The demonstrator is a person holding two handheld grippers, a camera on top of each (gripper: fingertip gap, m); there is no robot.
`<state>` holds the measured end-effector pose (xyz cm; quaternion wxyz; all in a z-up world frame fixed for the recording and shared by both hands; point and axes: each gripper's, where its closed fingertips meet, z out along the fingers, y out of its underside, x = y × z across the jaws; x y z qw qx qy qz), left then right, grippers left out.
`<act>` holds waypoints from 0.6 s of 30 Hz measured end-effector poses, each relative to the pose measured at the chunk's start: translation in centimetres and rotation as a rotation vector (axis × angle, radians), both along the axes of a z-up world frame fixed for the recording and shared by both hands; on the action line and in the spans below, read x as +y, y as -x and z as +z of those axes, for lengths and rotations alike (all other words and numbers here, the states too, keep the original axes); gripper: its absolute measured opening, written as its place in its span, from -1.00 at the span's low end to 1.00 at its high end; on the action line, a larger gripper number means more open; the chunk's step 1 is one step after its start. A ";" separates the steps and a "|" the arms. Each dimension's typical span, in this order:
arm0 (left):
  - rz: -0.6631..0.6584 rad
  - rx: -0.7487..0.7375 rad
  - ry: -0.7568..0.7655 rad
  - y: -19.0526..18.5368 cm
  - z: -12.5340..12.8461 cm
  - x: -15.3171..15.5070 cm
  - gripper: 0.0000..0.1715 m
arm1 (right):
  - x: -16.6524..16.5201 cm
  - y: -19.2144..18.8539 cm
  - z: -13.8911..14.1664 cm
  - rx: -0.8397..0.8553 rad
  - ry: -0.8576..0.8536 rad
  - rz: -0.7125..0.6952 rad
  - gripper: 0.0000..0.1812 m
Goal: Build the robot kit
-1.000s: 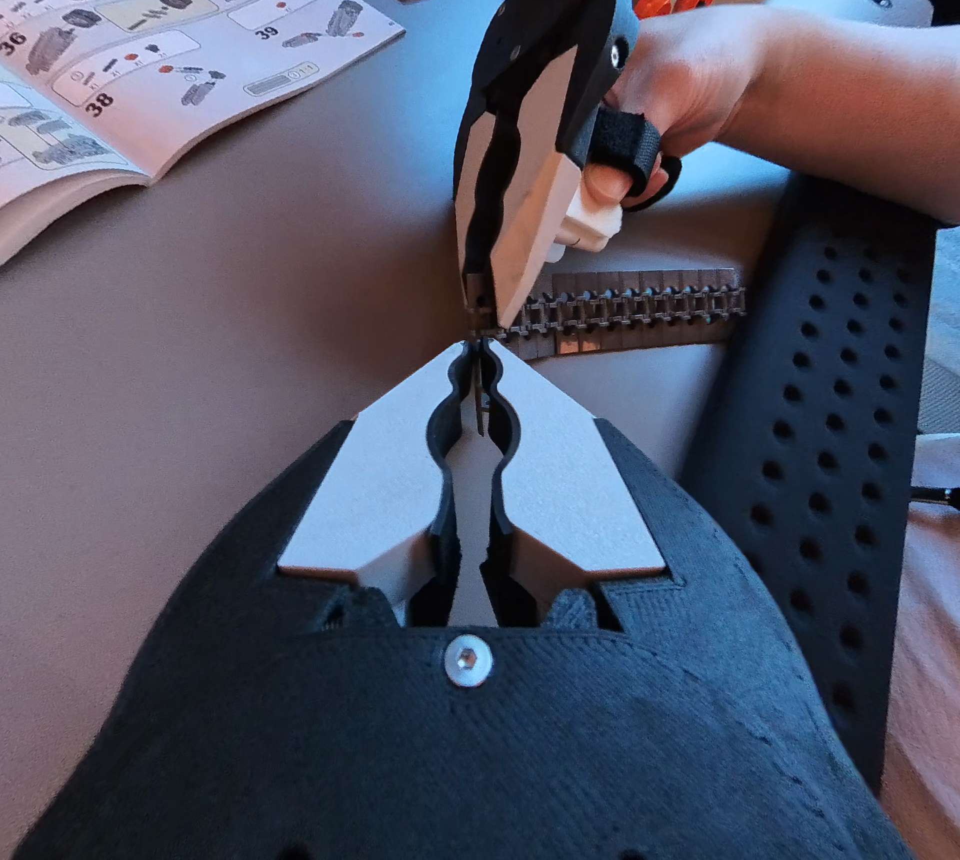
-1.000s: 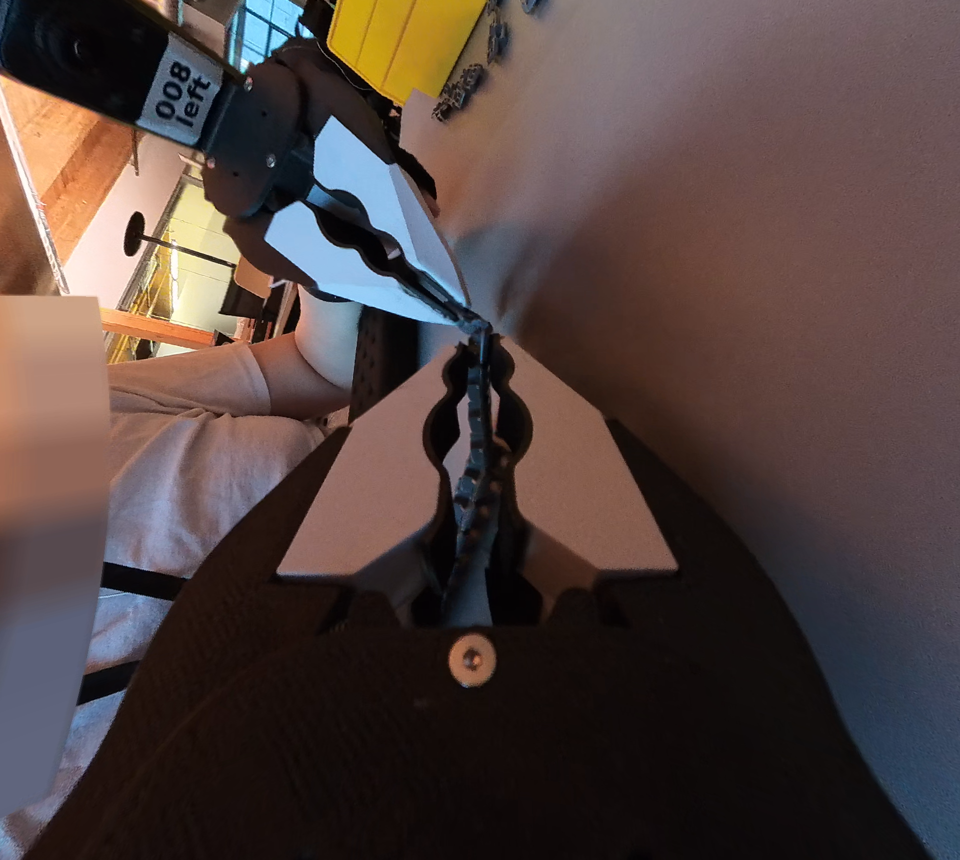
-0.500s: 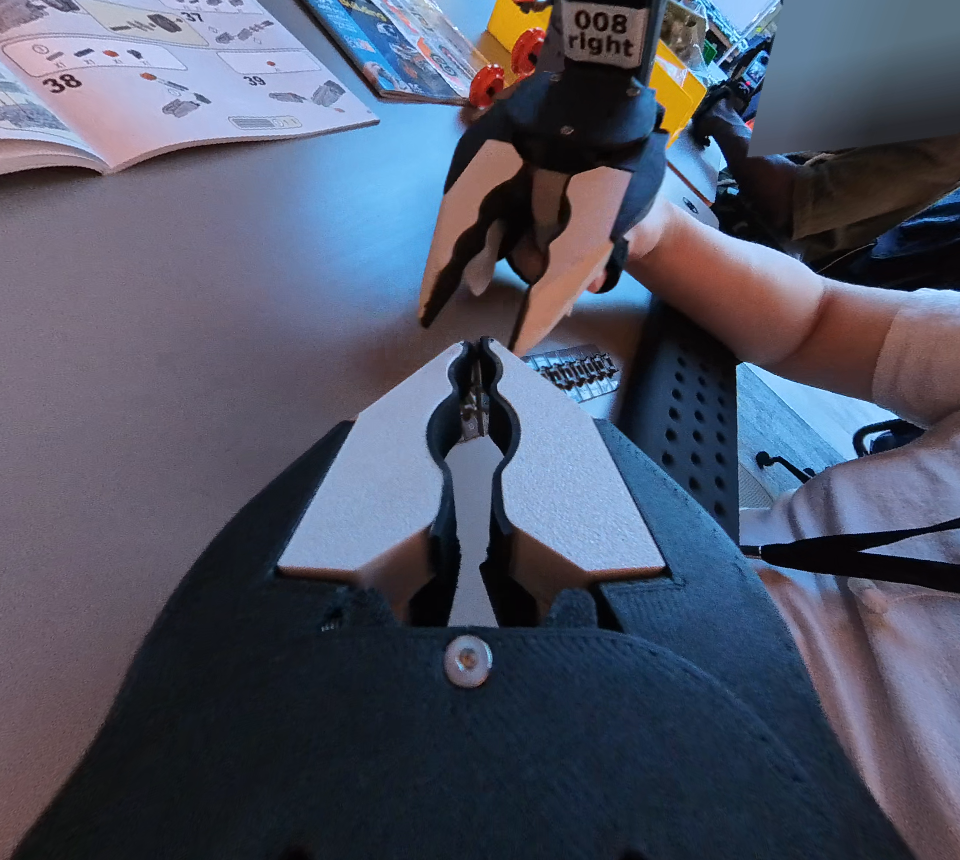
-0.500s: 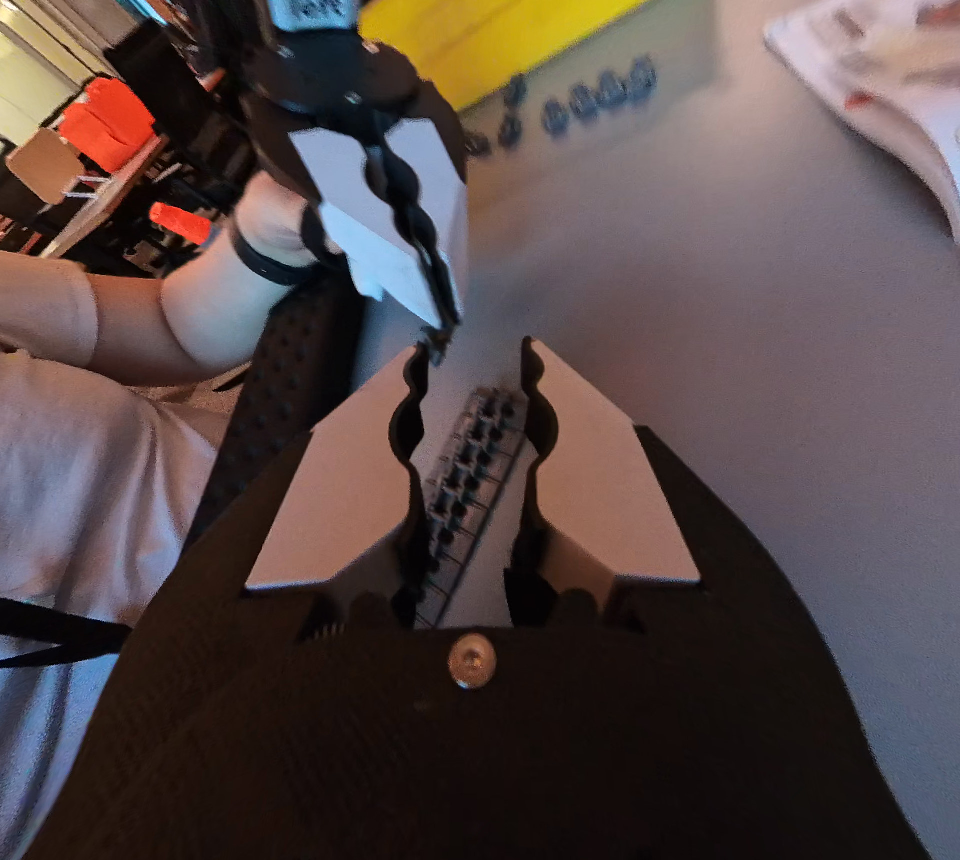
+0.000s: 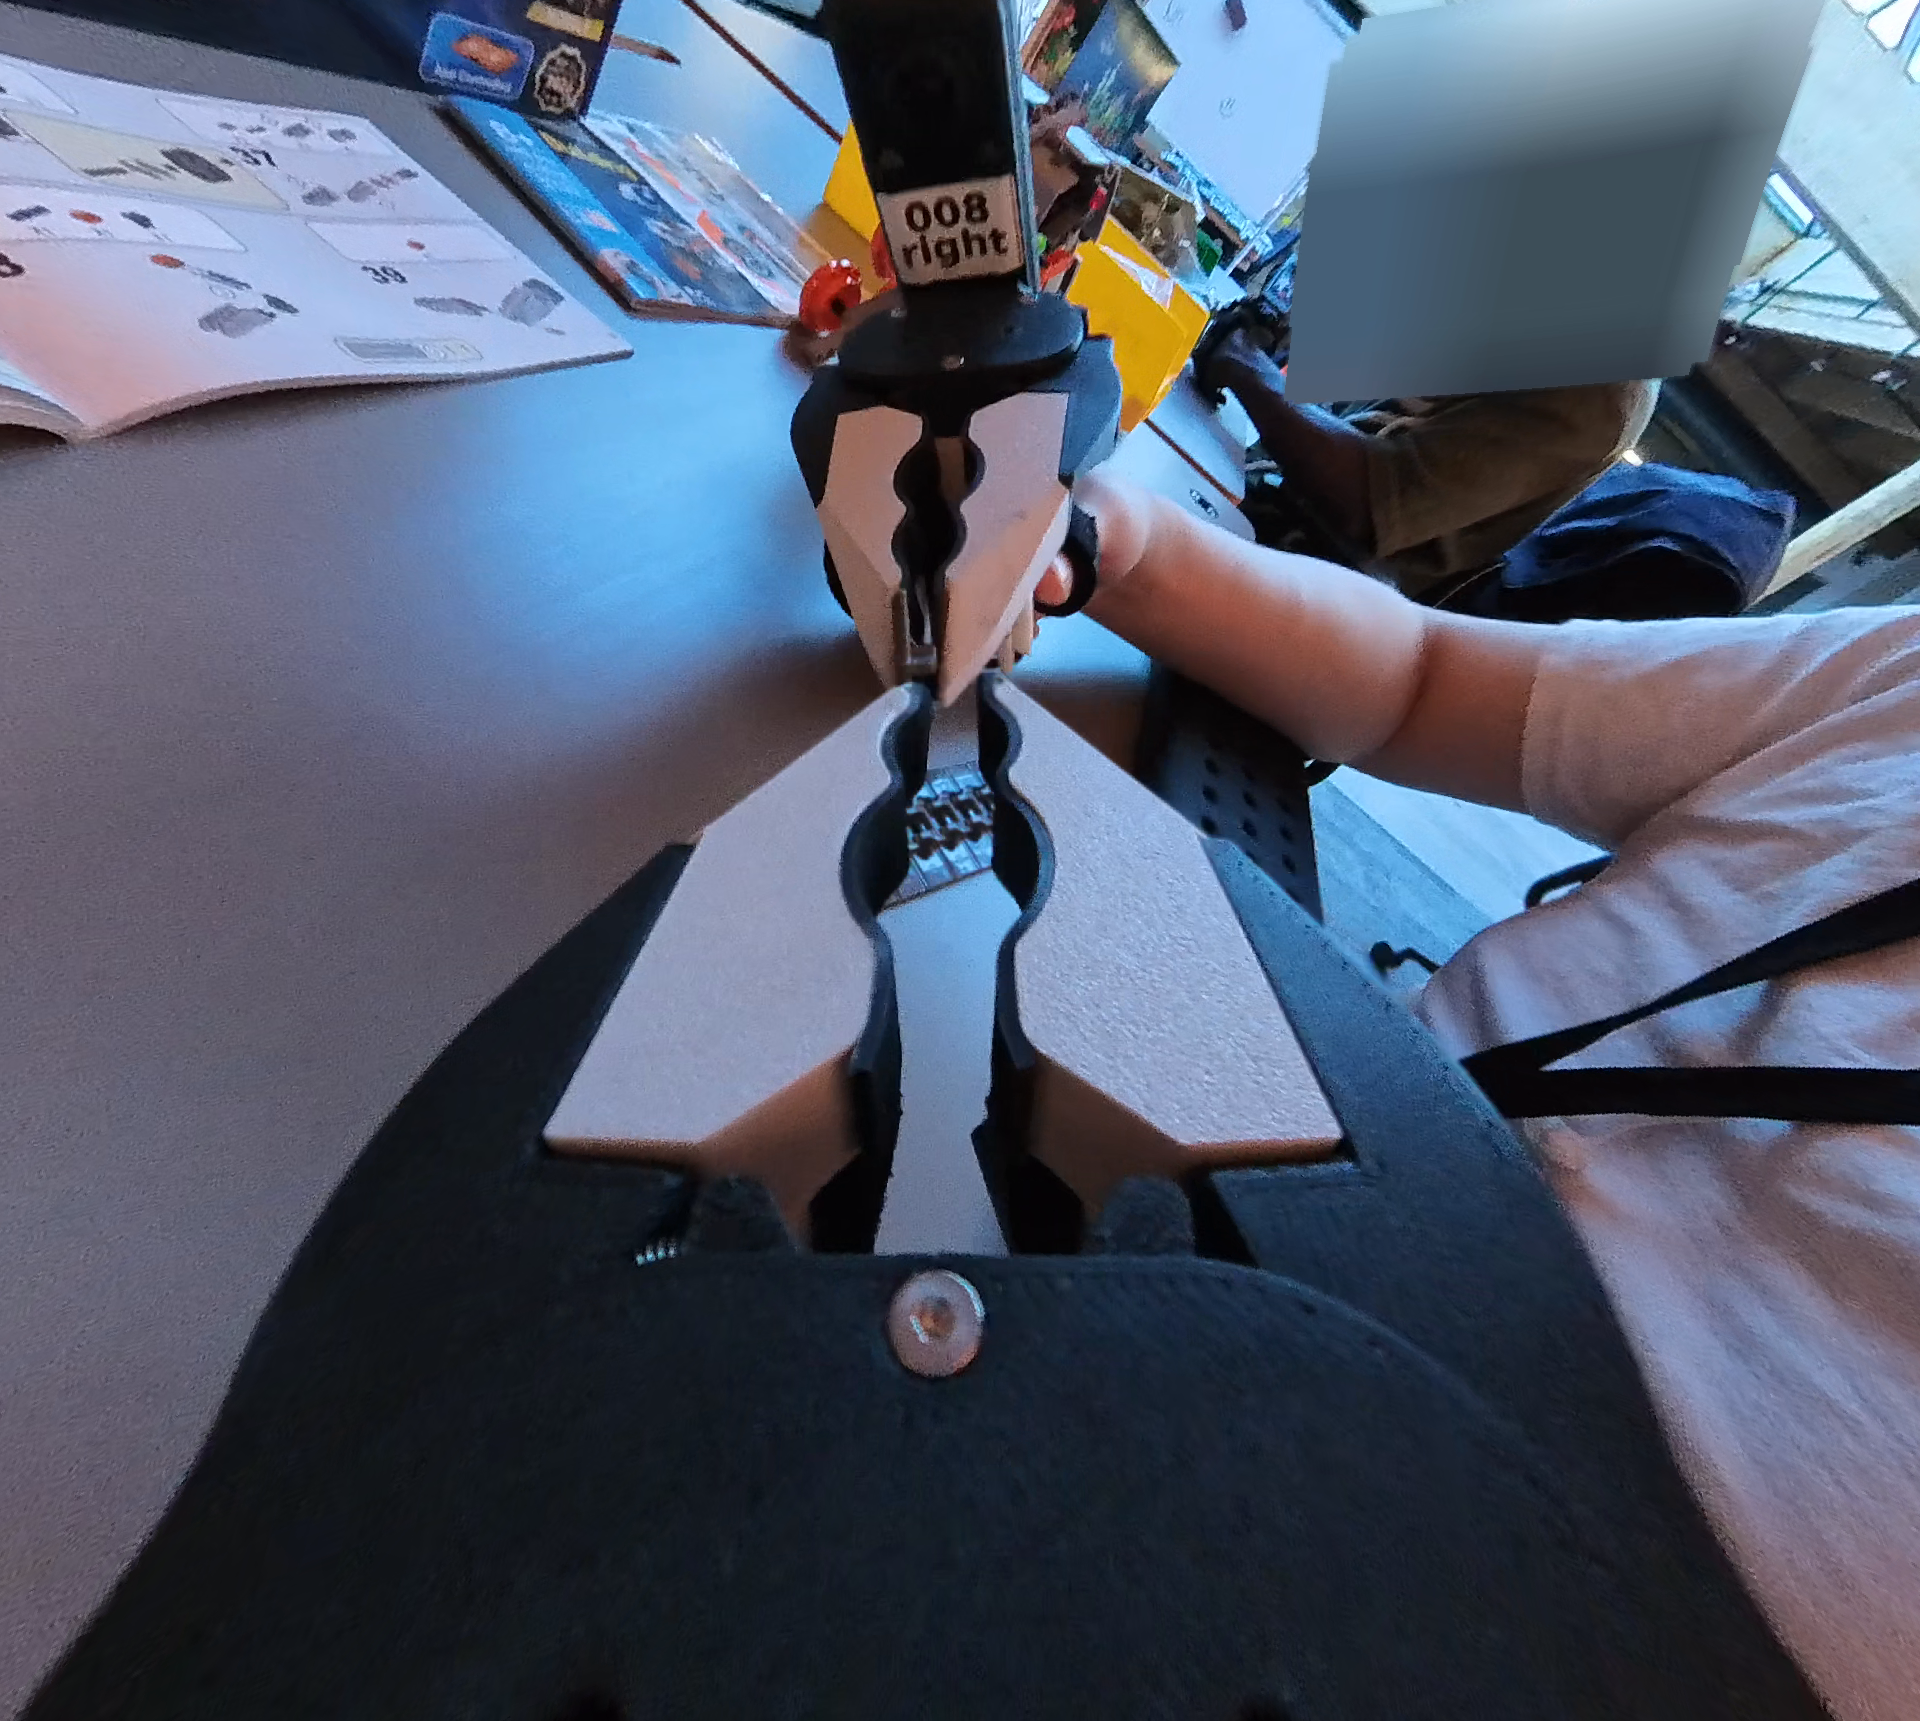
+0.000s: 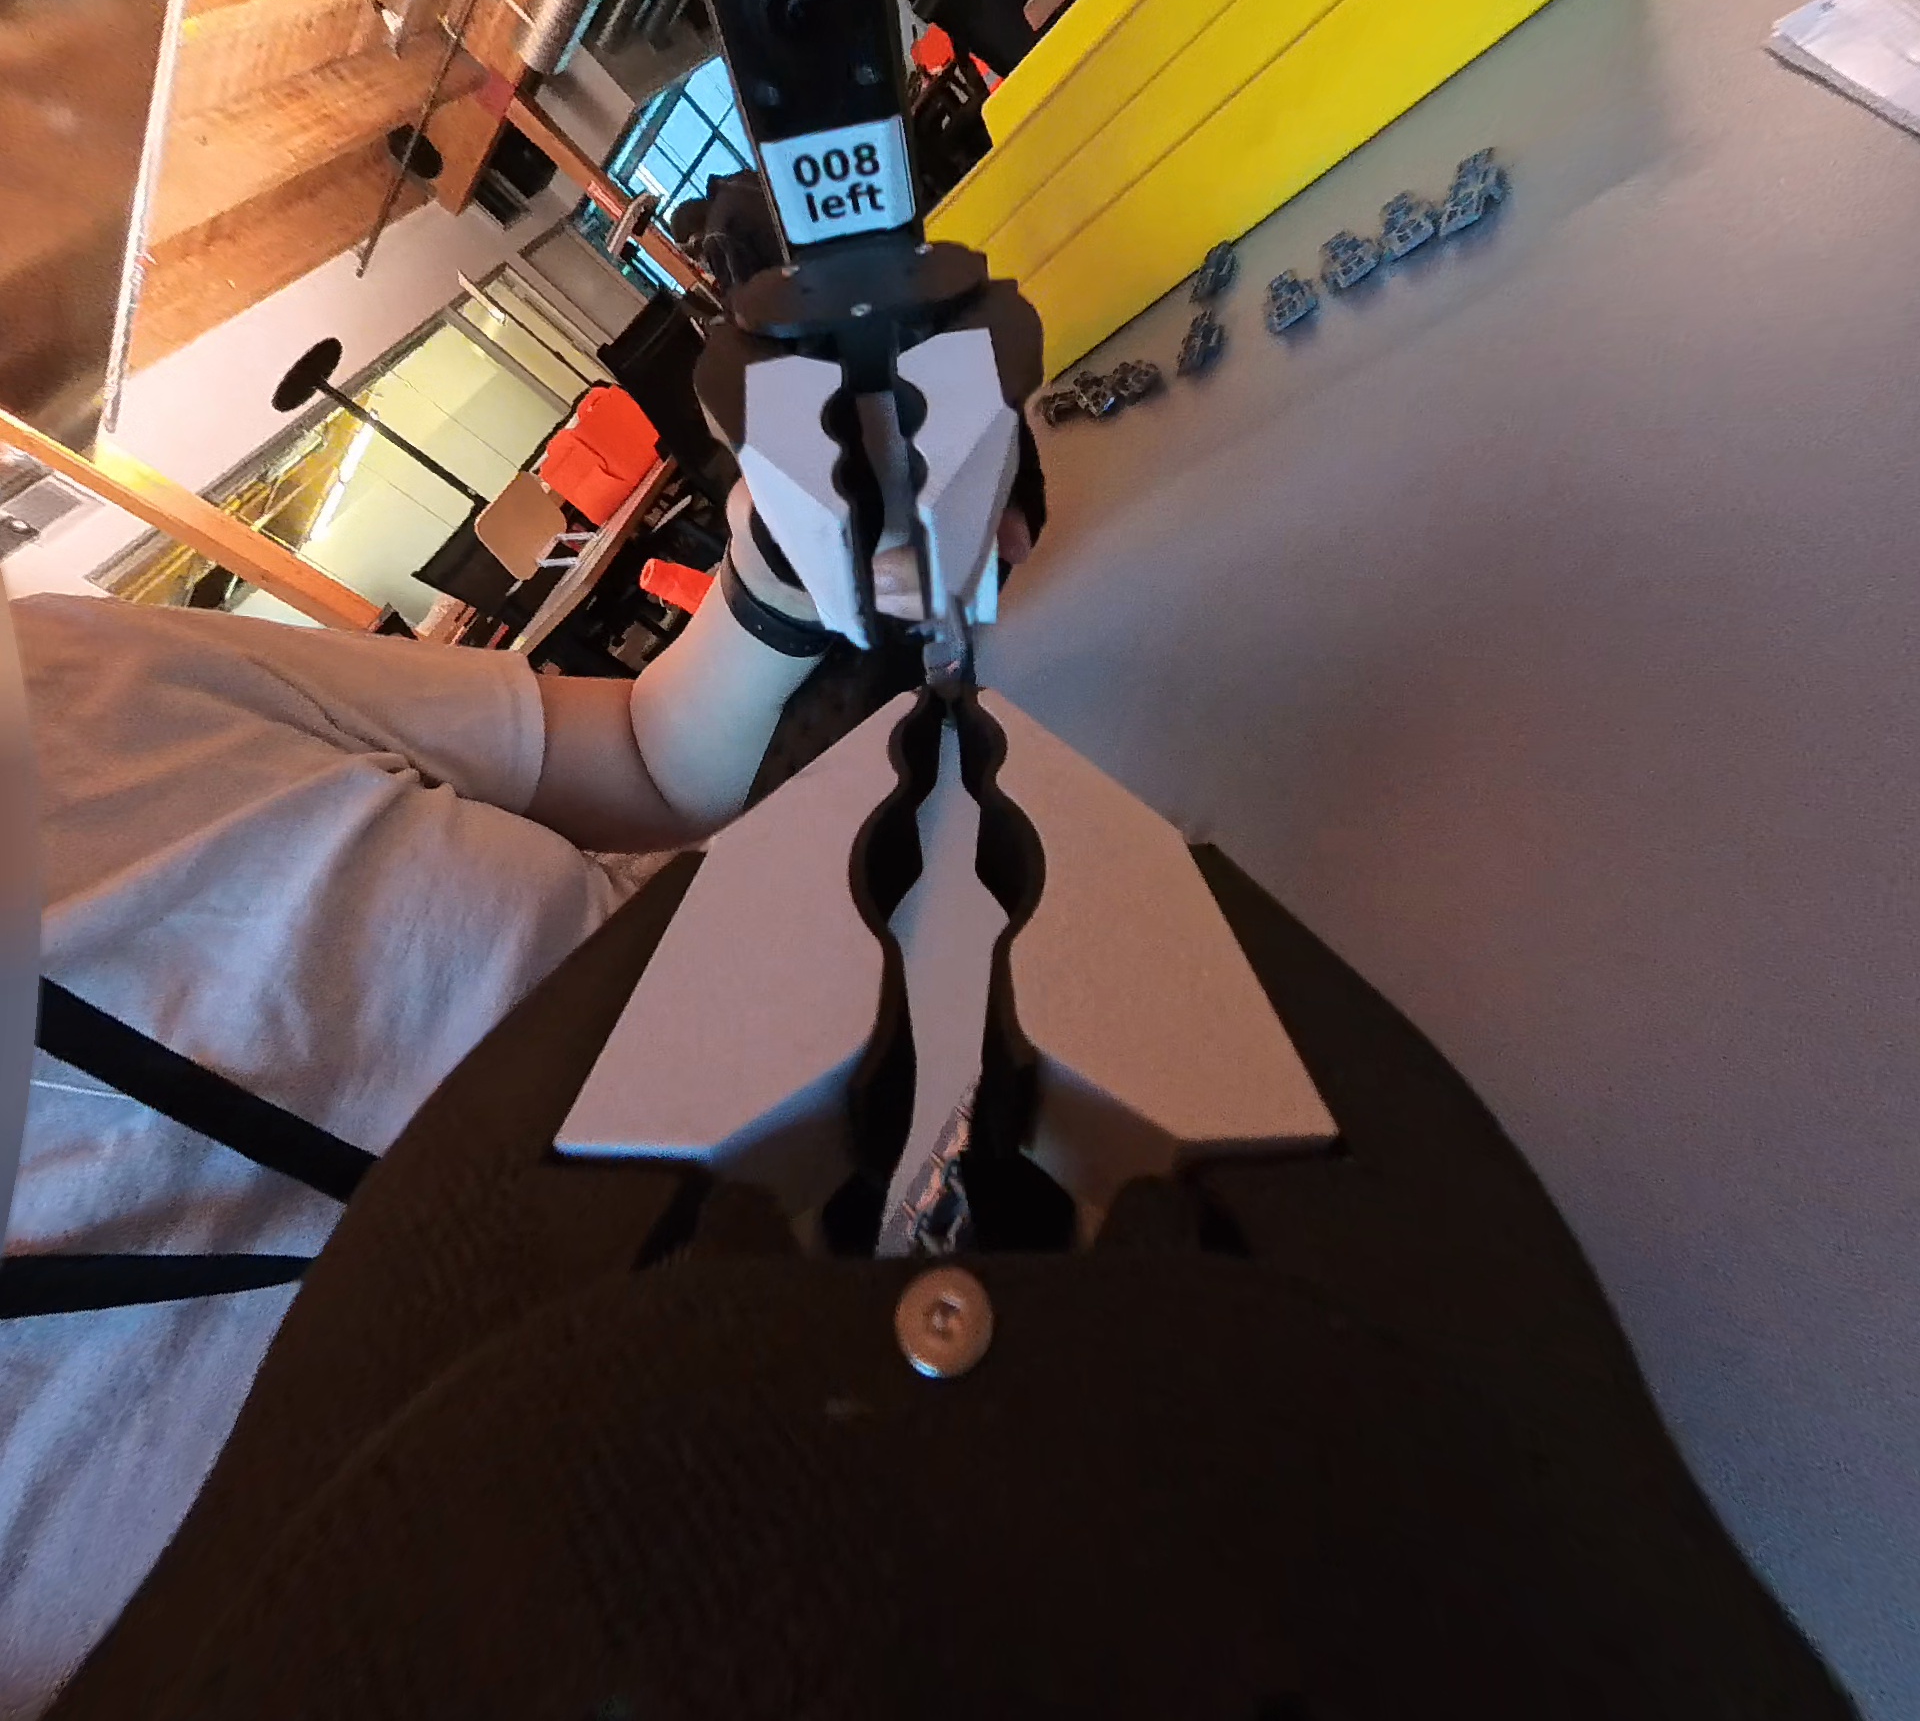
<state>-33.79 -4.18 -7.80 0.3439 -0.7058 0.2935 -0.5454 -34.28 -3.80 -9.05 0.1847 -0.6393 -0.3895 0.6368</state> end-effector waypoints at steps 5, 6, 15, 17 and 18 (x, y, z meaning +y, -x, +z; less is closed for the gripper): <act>0.006 0.037 -0.012 -0.1 -0.4 0.2 -0.94 | 0.0 -0.1 -0.5 -0.031 -0.036 0.001 -0.99; 0.010 0.040 -0.012 0.0 -0.5 0.3 -0.93 | 0.1 -0.1 -0.5 -0.031 -0.041 -0.002 -0.99; 0.007 0.136 -0.058 -0.4 -1.6 0.0 -0.94 | -0.7 0.5 -0.9 -0.050 -0.084 0.019 -0.98; -0.002 0.125 -0.043 -0.4 -1.6 -0.1 -0.94 | -0.8 0.5 -0.9 -0.055 -0.114 0.021 -0.99; -0.006 0.114 -0.033 -0.4 -1.5 -0.1 -0.93 | -0.8 0.5 -0.9 -0.059 -0.141 0.020 -0.99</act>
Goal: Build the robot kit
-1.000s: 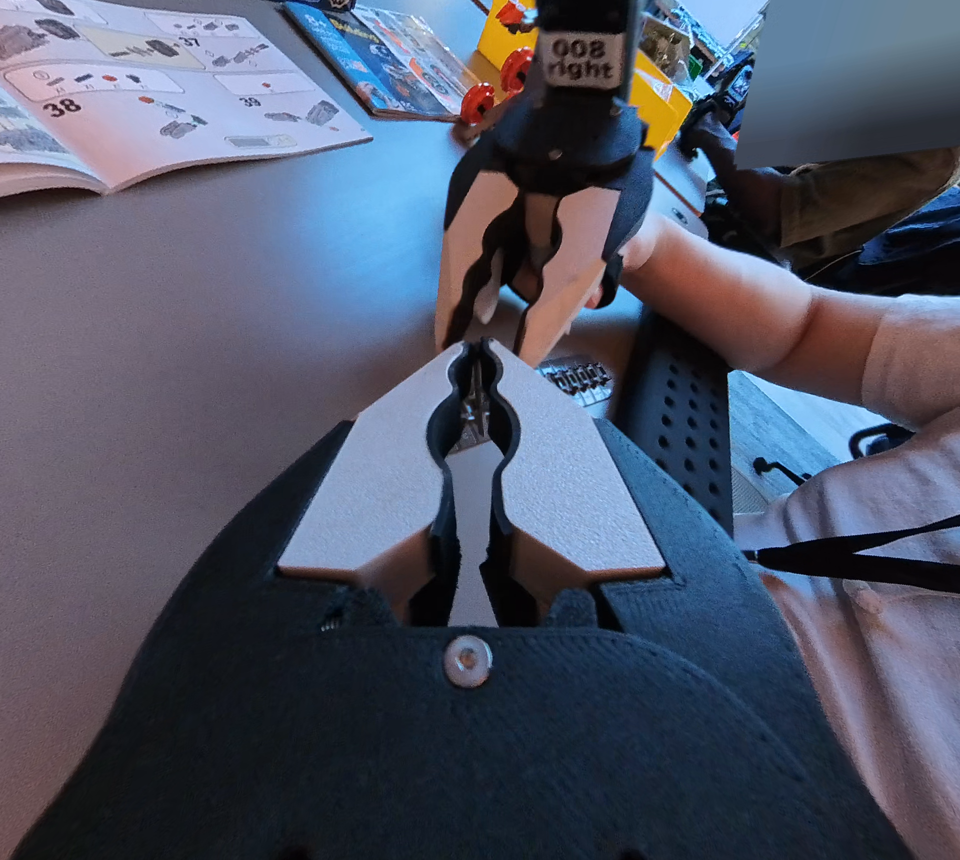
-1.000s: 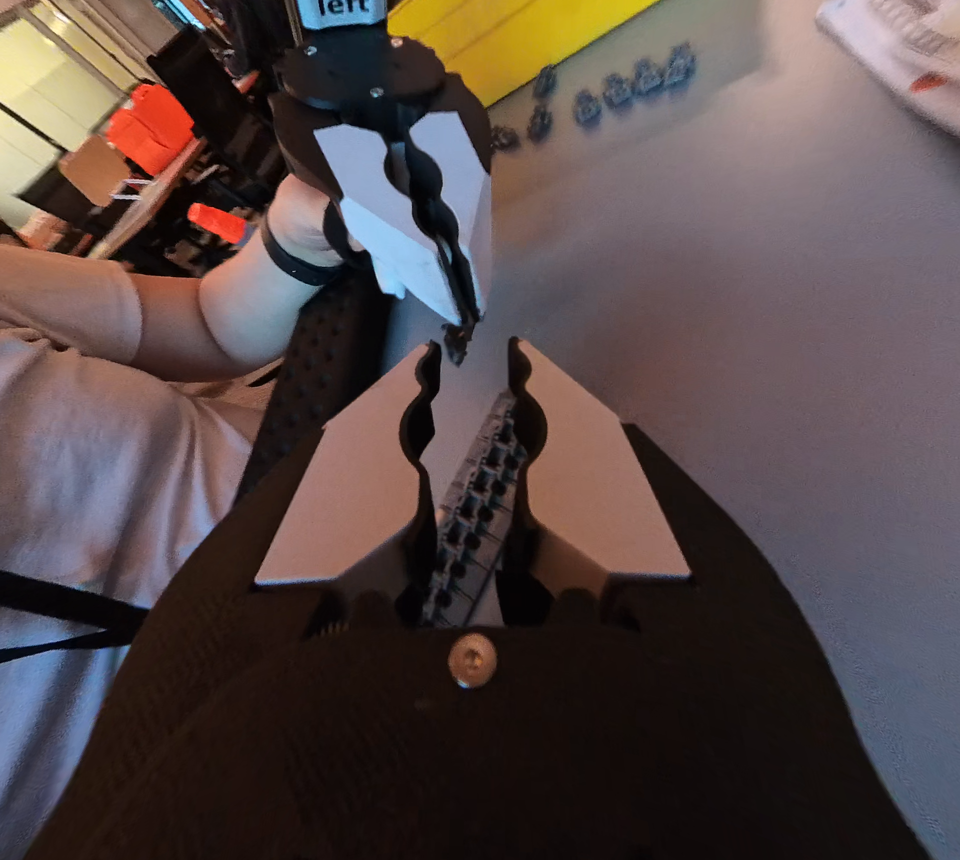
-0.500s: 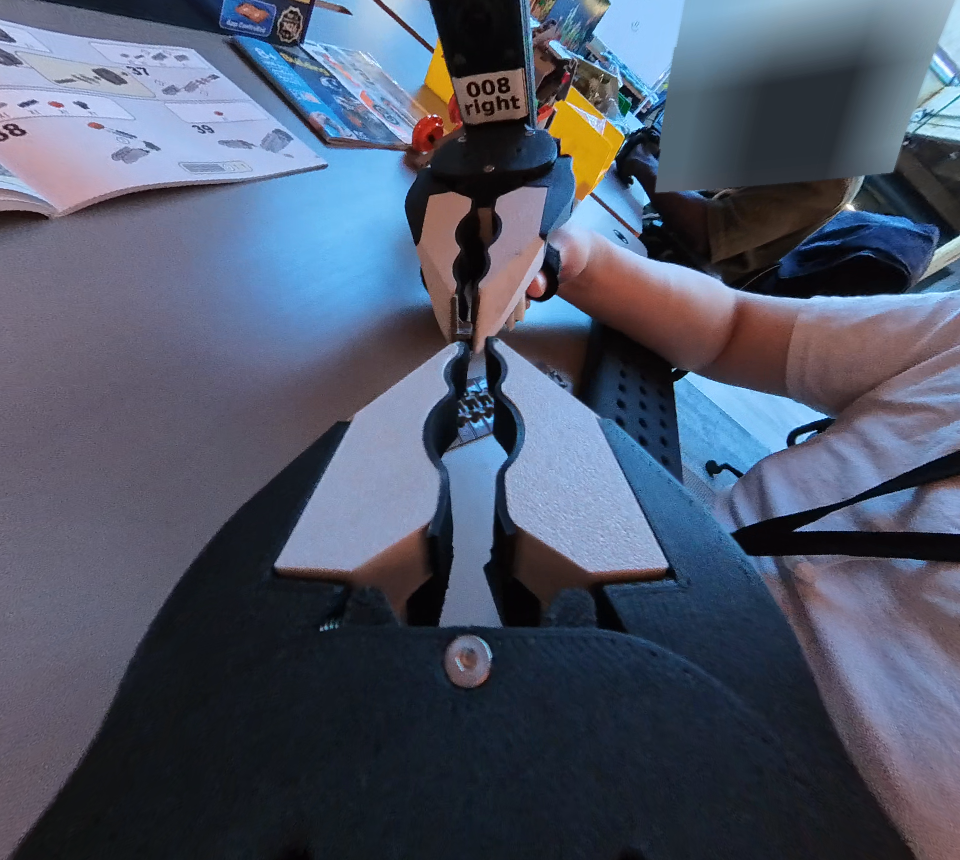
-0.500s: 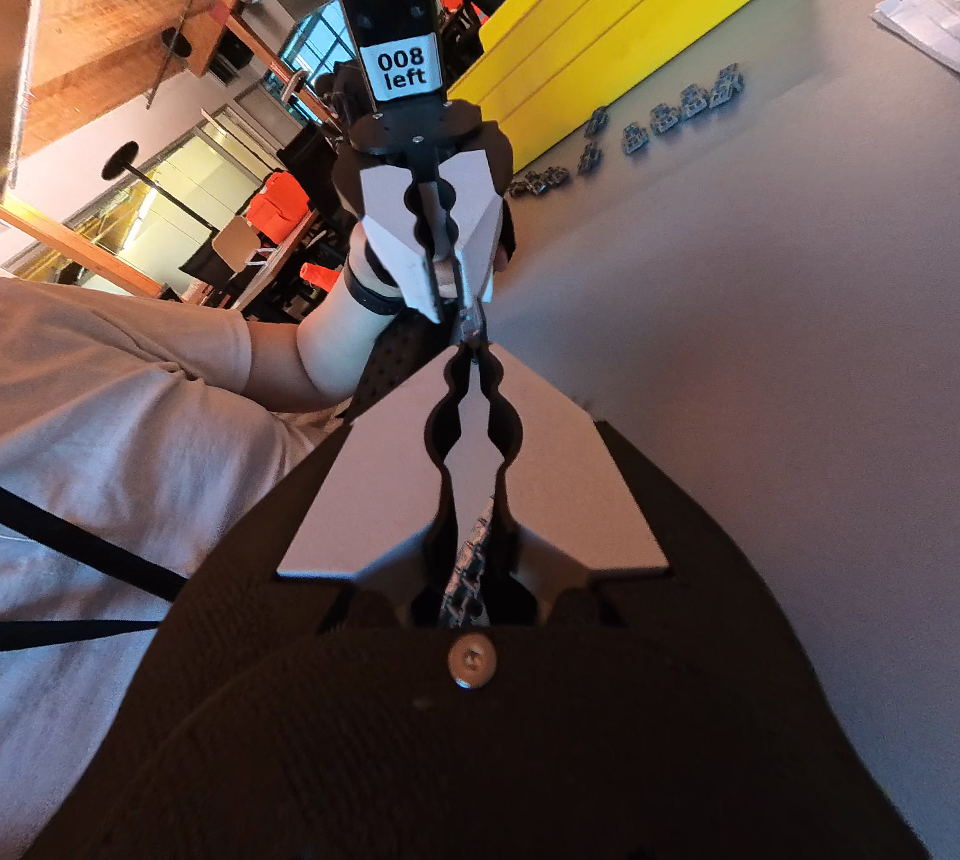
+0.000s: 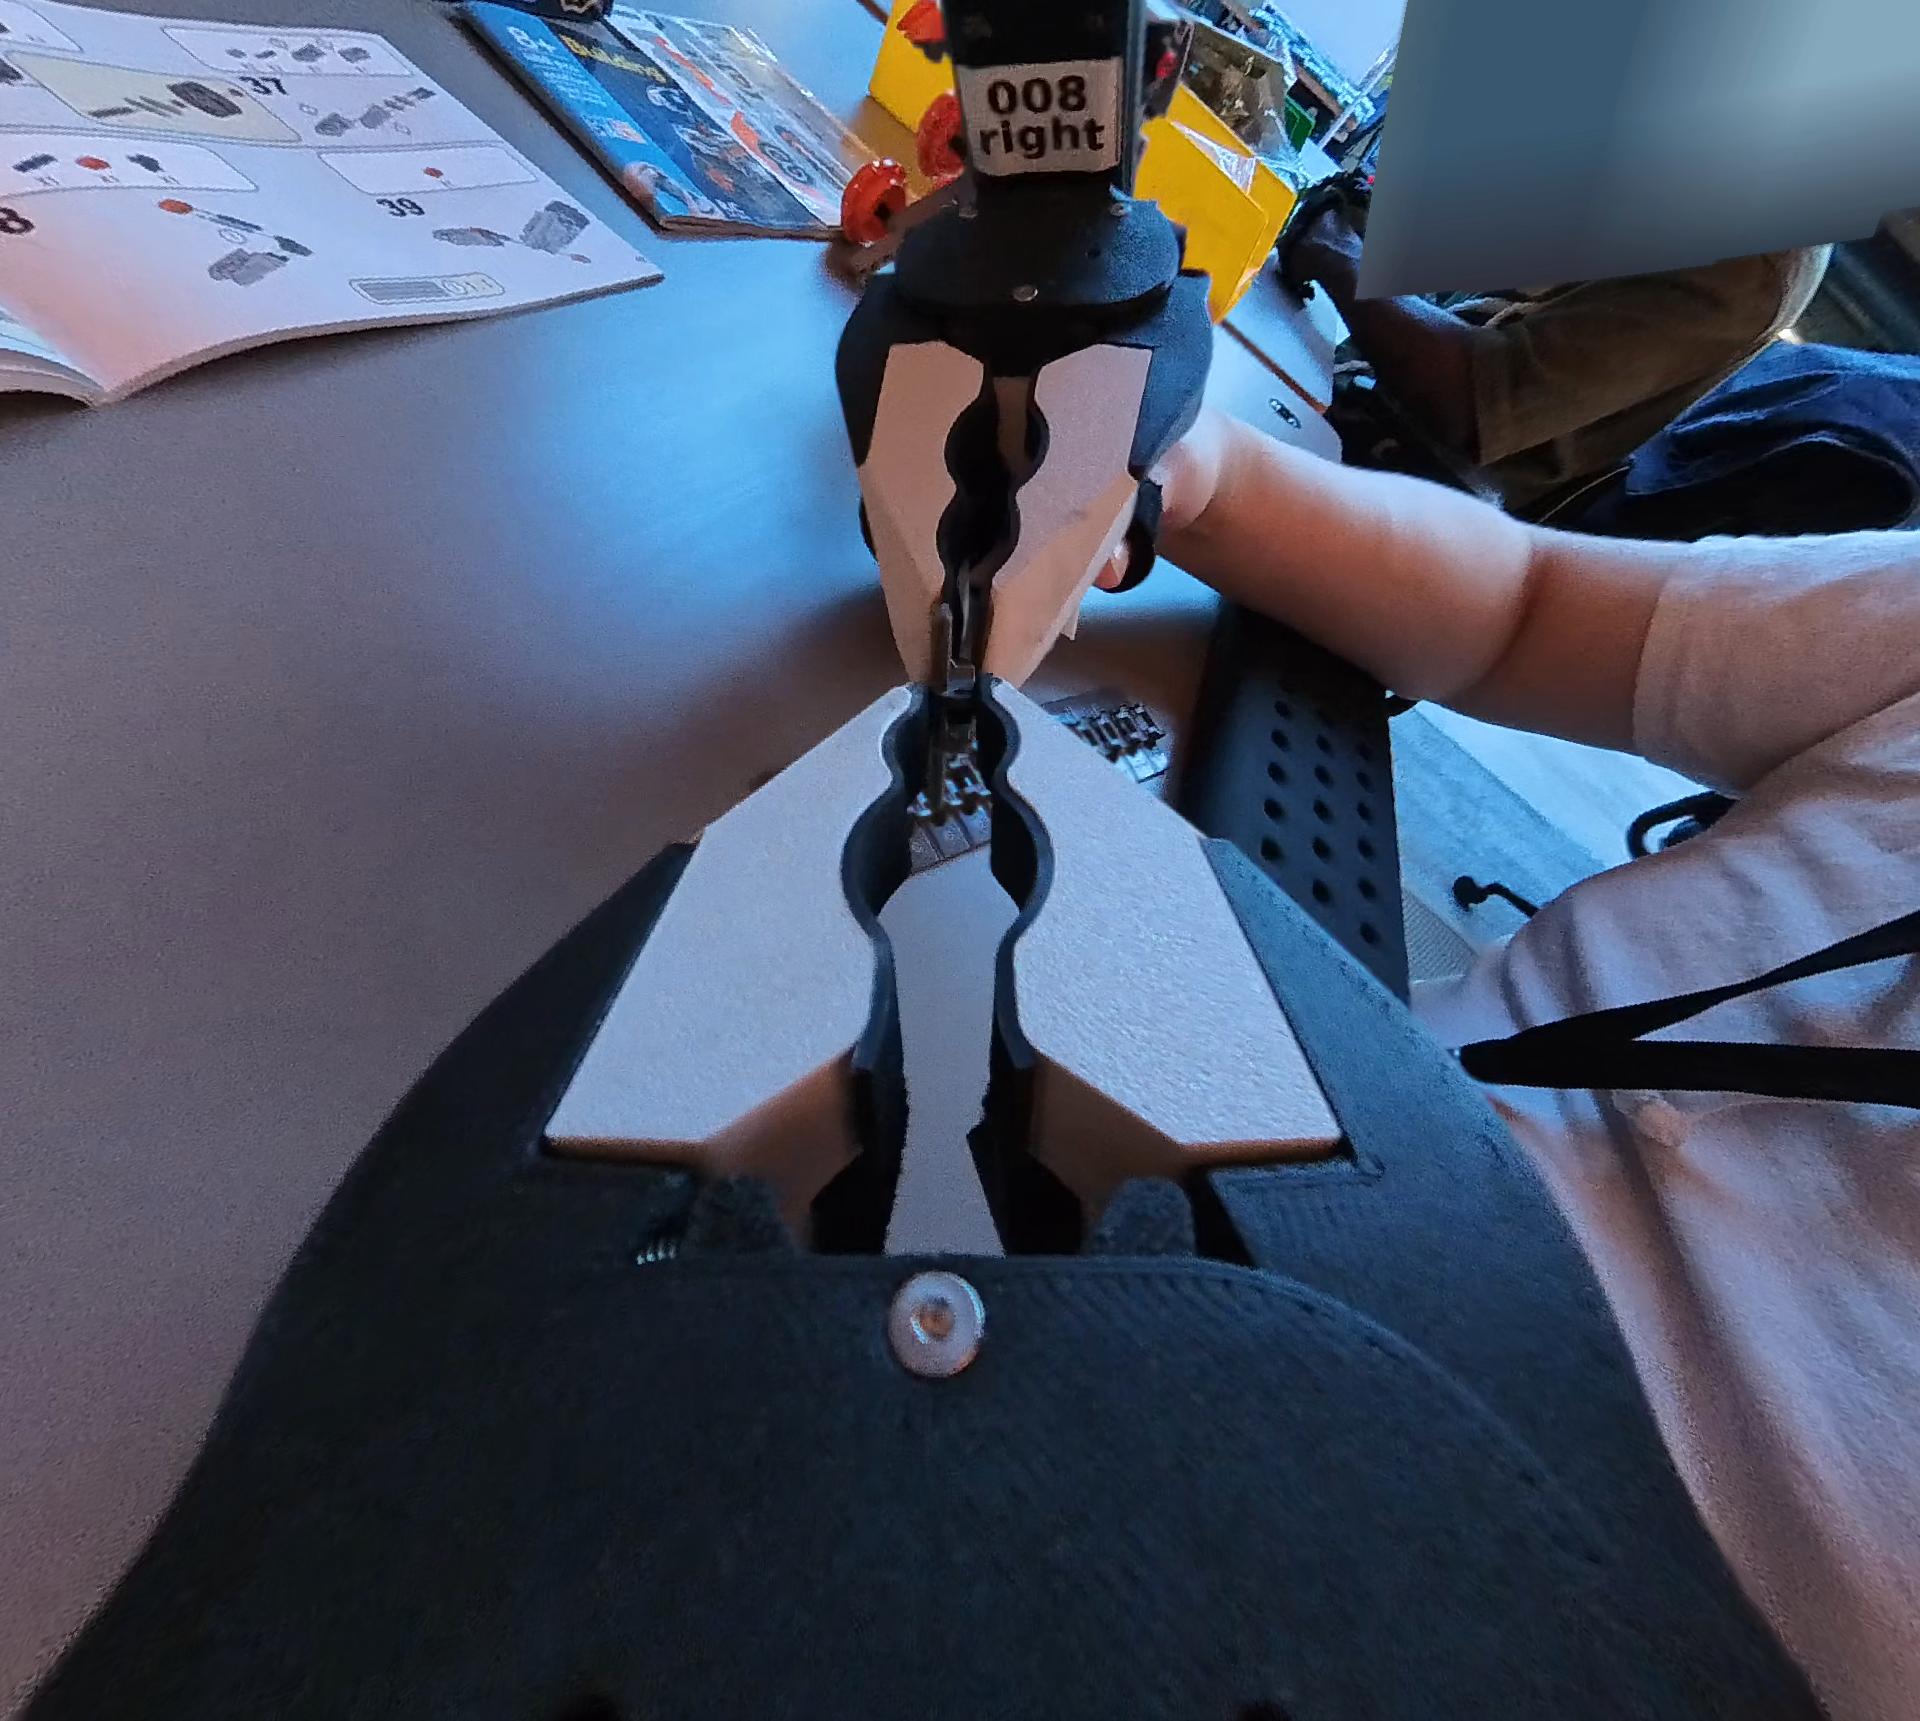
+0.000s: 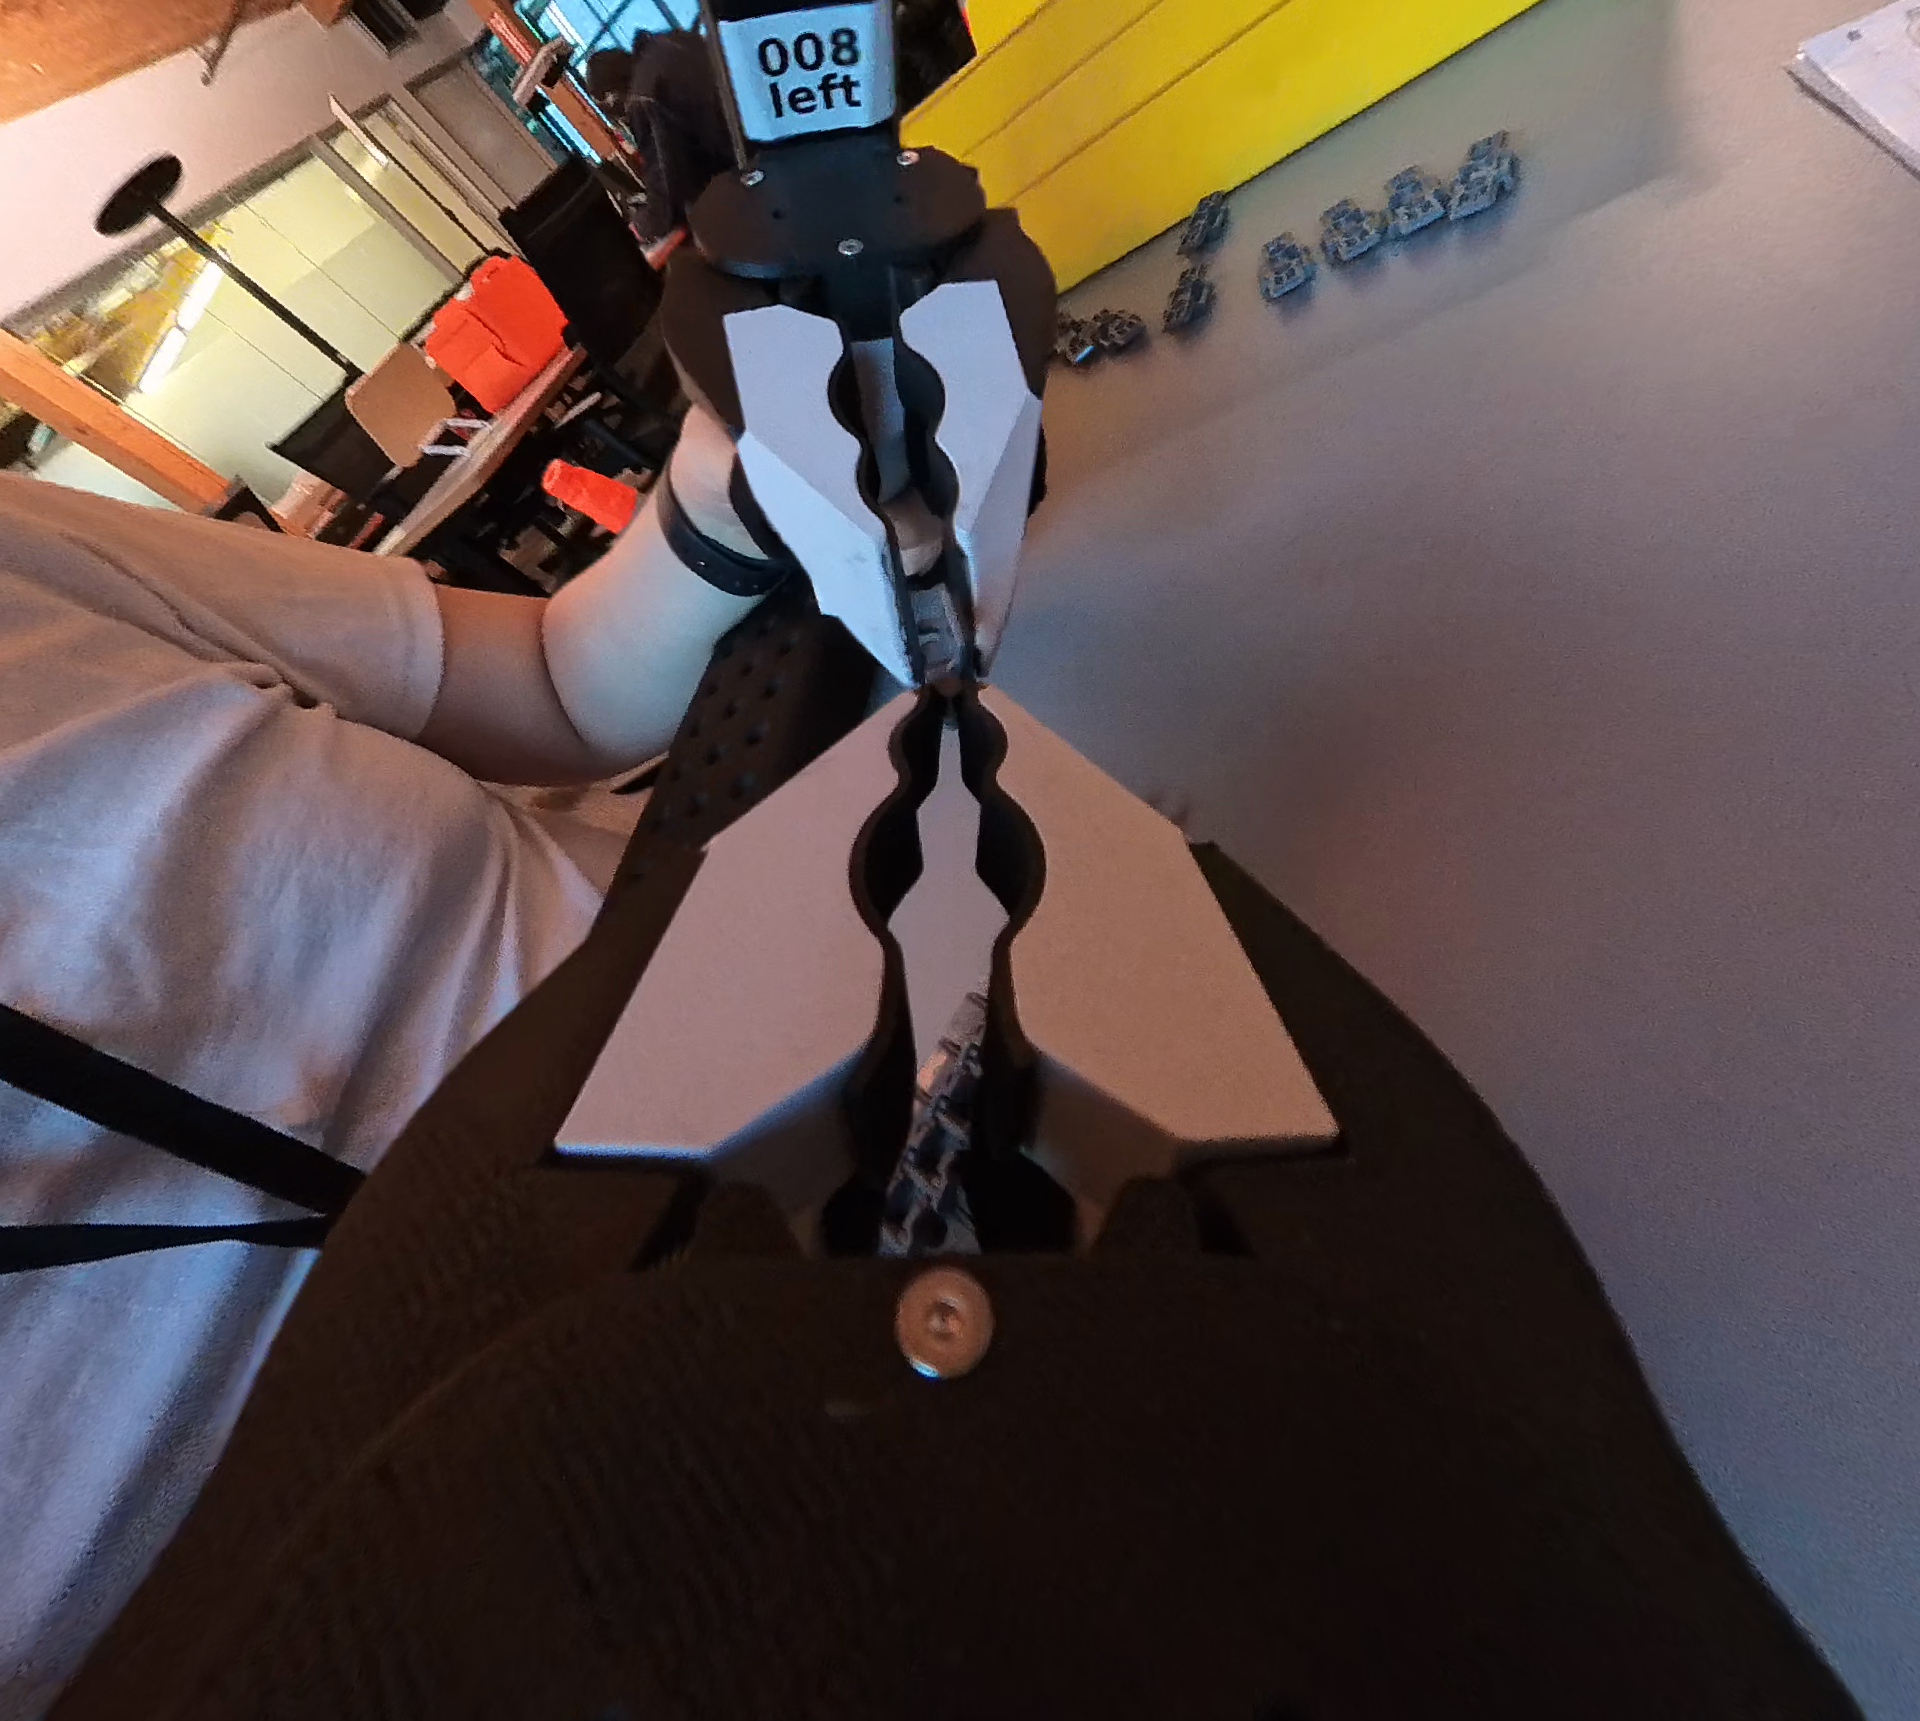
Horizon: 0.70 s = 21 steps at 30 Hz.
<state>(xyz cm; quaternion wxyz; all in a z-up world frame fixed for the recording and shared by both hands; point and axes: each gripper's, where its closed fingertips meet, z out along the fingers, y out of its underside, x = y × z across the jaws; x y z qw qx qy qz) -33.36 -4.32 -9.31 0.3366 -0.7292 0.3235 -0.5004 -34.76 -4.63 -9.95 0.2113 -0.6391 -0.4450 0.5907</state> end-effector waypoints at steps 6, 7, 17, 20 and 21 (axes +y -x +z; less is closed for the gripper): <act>0.000 0.009 -0.004 0.0 -0.1 -0.1 -0.93 | -0.1 0.0 -0.1 -0.001 -0.004 0.000 -0.99; 0.003 0.004 -0.004 0.0 -0.1 -0.1 -0.93 | 0.0 0.0 0.0 0.001 -0.010 -0.002 -0.99; 0.184 0.047 0.035 2.8 -1.1 2.6 -0.94 | 1.5 -1.3 -2.6 -0.373 -0.414 -0.278 -0.58; 0.197 0.055 0.037 2.9 -1.2 2.7 -0.94 | 0.7 -1.3 -4.3 -0.488 -0.509 -0.352 -0.61; 0.199 0.064 0.039 2.9 -1.4 2.7 -0.94 | 0.5 -1.2 -4.6 -0.496 -0.498 -0.379 -0.64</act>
